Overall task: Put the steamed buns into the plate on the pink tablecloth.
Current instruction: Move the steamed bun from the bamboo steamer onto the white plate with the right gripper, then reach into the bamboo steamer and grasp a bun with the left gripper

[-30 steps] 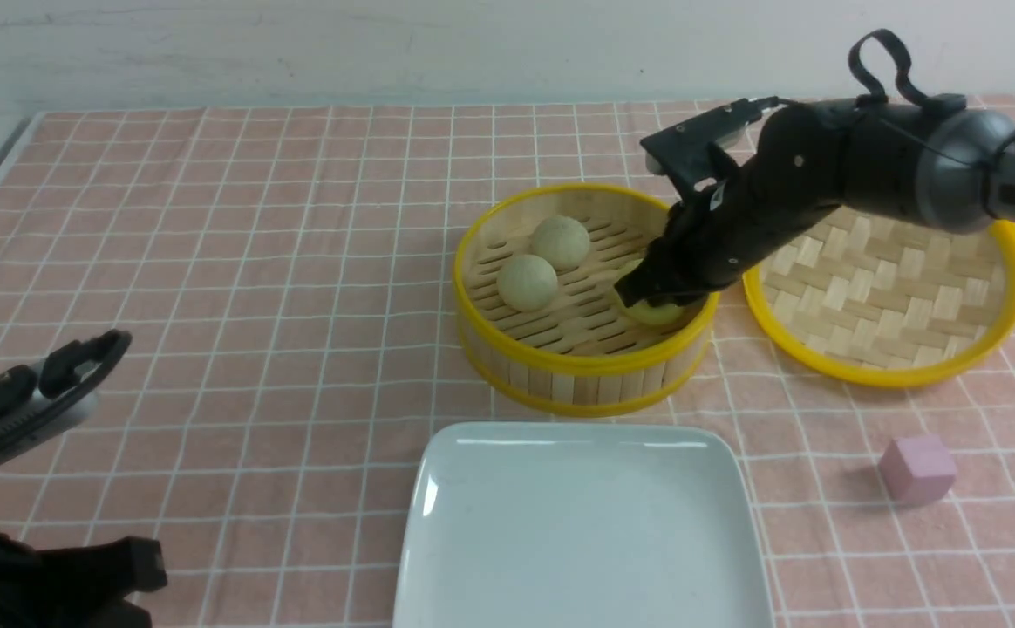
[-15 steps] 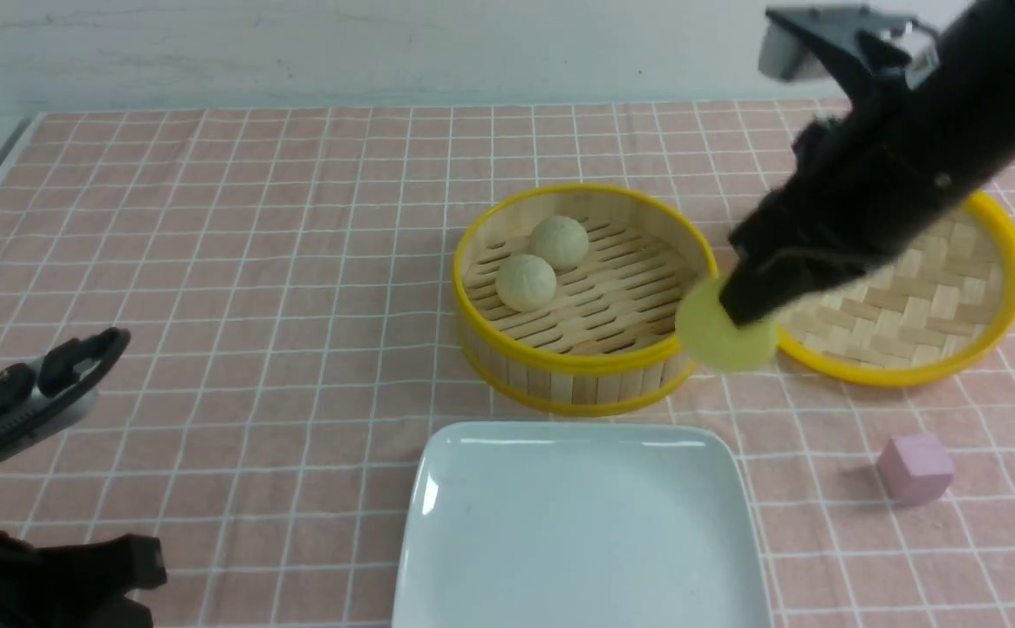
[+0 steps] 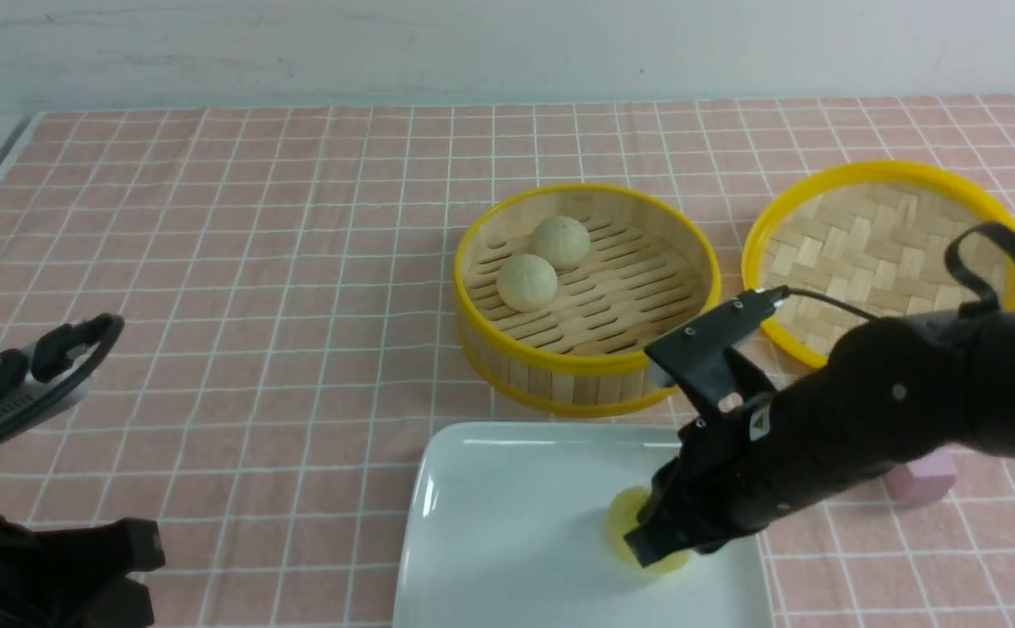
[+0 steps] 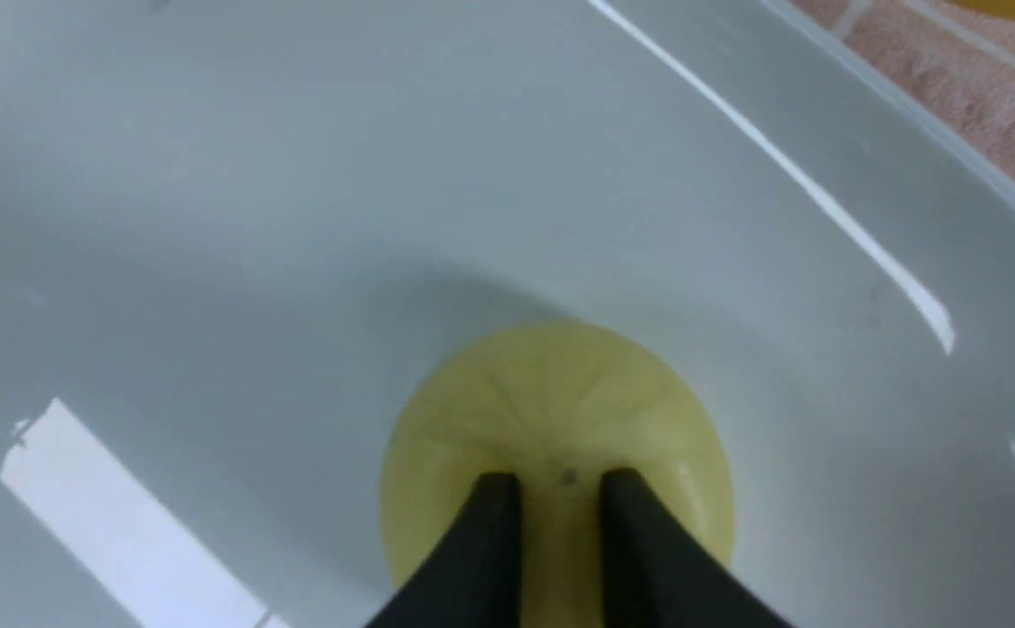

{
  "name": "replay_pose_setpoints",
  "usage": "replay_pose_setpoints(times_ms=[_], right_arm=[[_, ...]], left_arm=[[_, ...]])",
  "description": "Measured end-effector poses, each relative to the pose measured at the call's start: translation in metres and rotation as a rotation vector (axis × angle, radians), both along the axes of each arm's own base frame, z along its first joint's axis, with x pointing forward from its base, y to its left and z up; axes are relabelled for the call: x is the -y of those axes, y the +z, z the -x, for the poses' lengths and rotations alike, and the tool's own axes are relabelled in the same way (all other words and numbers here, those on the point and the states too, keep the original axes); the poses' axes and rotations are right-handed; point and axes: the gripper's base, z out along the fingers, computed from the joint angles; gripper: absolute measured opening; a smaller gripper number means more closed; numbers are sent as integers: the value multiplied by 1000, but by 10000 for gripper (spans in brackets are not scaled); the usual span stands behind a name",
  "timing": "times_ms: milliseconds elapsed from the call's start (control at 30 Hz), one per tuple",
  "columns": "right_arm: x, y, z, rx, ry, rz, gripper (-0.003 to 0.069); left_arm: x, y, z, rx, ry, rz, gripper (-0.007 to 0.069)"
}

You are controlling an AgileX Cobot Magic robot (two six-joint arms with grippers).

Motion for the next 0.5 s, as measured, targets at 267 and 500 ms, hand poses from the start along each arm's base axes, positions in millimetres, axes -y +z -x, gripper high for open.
replay_pose_setpoints(times_ms=[267, 500], right_arm=[[1, 23, 5, 5, 3, -37, 461], [25, 127, 38, 111, 102, -30, 534]], left_arm=[[0, 0, 0, 2, 1, 0, 73], [-1, 4, -6, 78, 27, -3, 78]])
